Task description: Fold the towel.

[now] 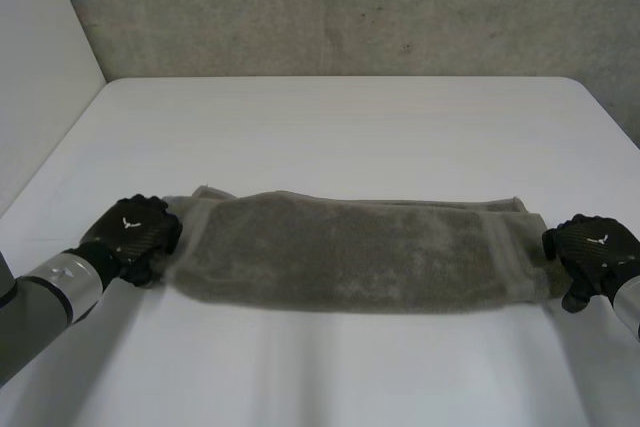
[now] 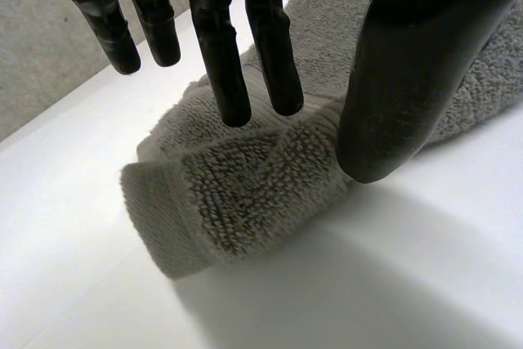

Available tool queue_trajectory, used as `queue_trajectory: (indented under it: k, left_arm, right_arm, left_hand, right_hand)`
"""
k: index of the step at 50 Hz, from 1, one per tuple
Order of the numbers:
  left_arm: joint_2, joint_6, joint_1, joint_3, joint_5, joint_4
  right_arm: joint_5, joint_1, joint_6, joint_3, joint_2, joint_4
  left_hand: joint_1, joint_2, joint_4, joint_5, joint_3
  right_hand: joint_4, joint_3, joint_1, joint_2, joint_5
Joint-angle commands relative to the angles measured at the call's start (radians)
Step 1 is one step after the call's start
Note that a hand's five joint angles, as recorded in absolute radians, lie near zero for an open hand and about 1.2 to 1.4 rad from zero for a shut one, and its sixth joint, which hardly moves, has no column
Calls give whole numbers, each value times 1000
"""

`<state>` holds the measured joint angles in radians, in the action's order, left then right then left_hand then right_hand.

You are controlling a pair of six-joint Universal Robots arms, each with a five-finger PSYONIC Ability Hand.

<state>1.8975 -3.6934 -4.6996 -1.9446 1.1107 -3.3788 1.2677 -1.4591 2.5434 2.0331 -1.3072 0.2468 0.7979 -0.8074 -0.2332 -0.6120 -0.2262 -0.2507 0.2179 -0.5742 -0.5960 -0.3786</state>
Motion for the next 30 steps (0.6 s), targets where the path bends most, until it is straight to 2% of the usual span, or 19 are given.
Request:
queue_trajectory:
  k: [1,2,3,4,5,6,13,16,18,23,30]
  left_arm:
    - [-37,6,-4,-7,0,1]
    - [-41,9,-4,-7,0,-1]
    - [-41,9,-4,-7,0,-1]
    - [-44,13,-4,-7,0,-1]
    - [-44,13,-4,-7,0,-1]
    - [-46,19,-4,-7,0,-1]
    - [-63,62,-7,-5,-2,-1]
    - [-69,73,-10,-5,-2,-1]
    - [-80,95,-19,-5,-2,-2]
    - [-97,125,-19,-4,-2,-2]
    - [-110,142,-14,-2,-2,-4]
  right_arm:
    - [-10,-3,1,4,9,32]
    - [-13,-1,3,4,13,40]
    - [-13,-1,3,4,13,40]
    - [-14,-1,6,1,13,43]
    - [-14,-1,6,1,13,43]
    - [-19,2,9,-5,14,43]
    - [-71,19,12,-22,14,29]
    - [-93,78,12,-45,11,22]
    - [-122,167,9,-73,2,-20]
    - [-181,252,6,-164,2,-104]
    - [-197,289,11,-312,-1,-195]
  left_hand:
    - [-164,174,59,153,52]
    - [-211,221,59,200,52]
    - [-212,221,59,200,52]
    - [-235,244,59,223,52]
    - [-235,245,59,224,52]
    - [-252,262,59,241,52]
    - [-338,347,59,326,52]
    - [-382,391,59,370,52]
    - [-417,427,59,406,52]
    - [-479,488,59,467,52]
    - [-508,518,59,497,52]
  right_hand:
    - [76,-43,-191,-169,-212]
    - [76,-43,-390,-368,-411]
    - [76,-43,-391,-370,-413]
    - [76,-43,-700,-678,-721]
    - [76,-43,-703,-681,-724]
    - [76,-43,-821,-799,-842]
    - [76,-43,-822,-800,-843]
    - [76,-43,-822,-800,-843]
    - [76,-43,-822,-800,-843]
    - [76,-43,-822,-800,-843]
    - [76,-43,-822,-800,-843]
